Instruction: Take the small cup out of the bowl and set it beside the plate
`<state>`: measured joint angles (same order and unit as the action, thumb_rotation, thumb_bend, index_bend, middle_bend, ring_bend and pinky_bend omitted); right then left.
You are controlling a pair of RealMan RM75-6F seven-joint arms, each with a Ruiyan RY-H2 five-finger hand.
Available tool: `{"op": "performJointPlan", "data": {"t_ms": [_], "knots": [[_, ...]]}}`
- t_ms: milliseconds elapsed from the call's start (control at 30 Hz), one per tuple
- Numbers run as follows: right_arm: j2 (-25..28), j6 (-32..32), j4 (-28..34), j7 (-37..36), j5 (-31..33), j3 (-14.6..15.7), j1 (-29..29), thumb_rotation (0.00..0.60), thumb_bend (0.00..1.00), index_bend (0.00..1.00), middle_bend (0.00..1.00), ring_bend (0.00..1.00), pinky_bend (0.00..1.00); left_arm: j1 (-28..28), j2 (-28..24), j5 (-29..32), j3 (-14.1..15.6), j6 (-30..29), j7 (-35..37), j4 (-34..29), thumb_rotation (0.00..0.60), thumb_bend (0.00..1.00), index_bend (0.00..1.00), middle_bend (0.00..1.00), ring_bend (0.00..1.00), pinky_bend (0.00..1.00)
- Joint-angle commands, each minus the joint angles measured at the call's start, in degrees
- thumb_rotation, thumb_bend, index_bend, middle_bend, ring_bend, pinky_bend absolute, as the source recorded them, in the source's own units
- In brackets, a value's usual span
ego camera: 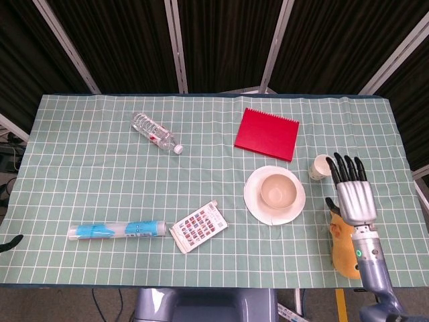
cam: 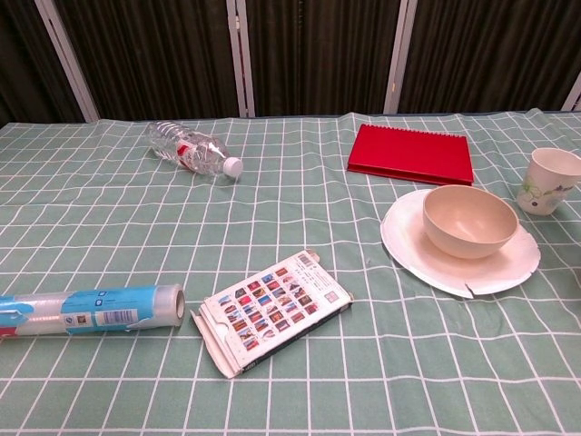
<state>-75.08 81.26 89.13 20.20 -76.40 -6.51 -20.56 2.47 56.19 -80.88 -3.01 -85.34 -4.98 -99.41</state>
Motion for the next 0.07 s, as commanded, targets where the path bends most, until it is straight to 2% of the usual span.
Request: {"op": "performJointPlan", "data": {"t_ms": [33,67], "knots": [[2.3,6.9,-0.8,-7.4,-8.5,5.8,6.1,0.600,0.15,0.00,0.00,0.00,0.00,0.1,0.2,-0.1,0.0,0.1,-0.1,0.2,0.600,0.00,0.00,0.00,0.00,0.00],[2.3,8.2,-1.6,-8.4,-9.7,6.2,6.9,0.600,0.15,0.00,0.00,0.00,0.00,0.1,0.3,-0.2,0.1,0.2,-0.1,0.3,0.600,0.00,0.00,0.00,0.00,0.00]]}}
